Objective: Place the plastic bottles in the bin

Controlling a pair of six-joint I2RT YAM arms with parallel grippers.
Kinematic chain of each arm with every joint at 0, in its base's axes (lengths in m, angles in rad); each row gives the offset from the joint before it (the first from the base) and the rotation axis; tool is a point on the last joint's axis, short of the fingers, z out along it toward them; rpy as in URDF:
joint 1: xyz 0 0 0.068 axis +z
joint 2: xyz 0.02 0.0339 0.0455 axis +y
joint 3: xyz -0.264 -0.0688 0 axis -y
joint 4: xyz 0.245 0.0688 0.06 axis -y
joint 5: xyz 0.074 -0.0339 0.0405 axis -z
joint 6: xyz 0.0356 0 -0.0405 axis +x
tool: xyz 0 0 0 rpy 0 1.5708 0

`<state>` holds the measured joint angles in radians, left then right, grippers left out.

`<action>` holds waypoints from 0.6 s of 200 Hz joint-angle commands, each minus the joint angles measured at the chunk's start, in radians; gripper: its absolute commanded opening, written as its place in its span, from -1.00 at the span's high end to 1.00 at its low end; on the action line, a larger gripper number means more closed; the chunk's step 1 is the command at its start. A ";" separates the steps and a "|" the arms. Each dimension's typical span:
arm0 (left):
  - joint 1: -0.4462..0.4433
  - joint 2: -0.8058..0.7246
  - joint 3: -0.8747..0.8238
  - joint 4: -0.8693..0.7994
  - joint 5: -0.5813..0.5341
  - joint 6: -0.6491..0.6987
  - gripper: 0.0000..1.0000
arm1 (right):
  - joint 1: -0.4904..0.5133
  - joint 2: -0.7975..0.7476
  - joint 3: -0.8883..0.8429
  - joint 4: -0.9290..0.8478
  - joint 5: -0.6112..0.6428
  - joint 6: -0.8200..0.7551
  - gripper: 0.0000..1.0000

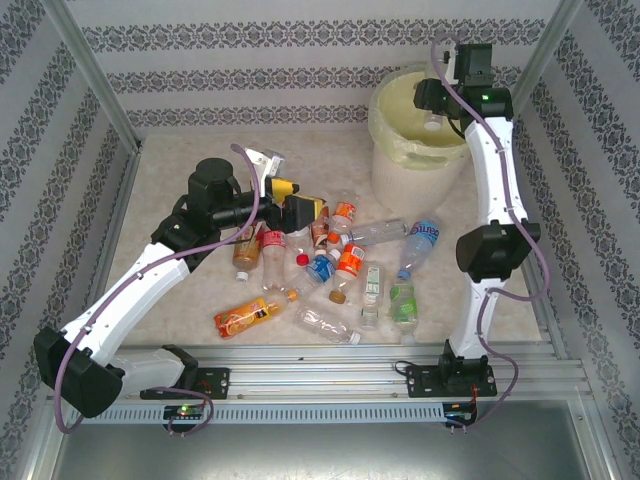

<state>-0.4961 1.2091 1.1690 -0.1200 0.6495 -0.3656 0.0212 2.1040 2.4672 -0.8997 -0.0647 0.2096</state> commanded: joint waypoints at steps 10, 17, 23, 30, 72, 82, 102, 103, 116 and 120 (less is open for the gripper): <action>-0.004 0.010 0.012 0.000 -0.003 0.025 -1.00 | -0.010 0.075 0.109 -0.113 0.005 0.022 -0.08; -0.005 0.012 0.014 -0.001 -0.002 0.025 -1.00 | -0.010 0.087 0.119 -0.122 0.000 0.026 -0.08; -0.005 0.013 0.014 -0.002 -0.002 0.023 -1.00 | -0.010 0.096 0.119 -0.125 -0.004 0.029 -0.09; -0.007 0.013 0.012 0.001 -0.002 0.021 -1.00 | -0.010 0.105 0.118 -0.127 -0.005 0.031 -0.09; -0.013 0.021 0.012 -0.002 -0.005 0.019 -1.00 | -0.011 0.155 0.118 -0.146 0.002 0.036 -0.10; -0.015 0.022 0.012 -0.004 -0.005 0.019 -1.00 | -0.012 0.166 0.120 -0.151 0.003 0.036 -0.10; -0.020 0.023 0.012 -0.007 -0.010 0.020 -1.00 | -0.012 0.185 0.121 -0.158 0.002 0.036 -0.10; -0.020 0.023 0.012 -0.007 -0.010 0.020 -1.00 | -0.012 0.187 0.121 -0.159 0.003 0.036 -0.10; -0.020 0.024 0.014 -0.010 -0.011 0.022 -1.00 | -0.012 0.200 0.122 -0.163 -0.004 0.034 -0.11; -0.021 0.023 0.013 -0.012 -0.013 0.024 -1.00 | -0.012 0.203 0.123 -0.164 -0.006 0.034 -0.11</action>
<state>-0.5049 1.2316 1.1690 -0.1207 0.6453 -0.3656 0.0212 2.2787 2.5534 -1.0397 -0.0662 0.2325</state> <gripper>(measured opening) 0.999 0.582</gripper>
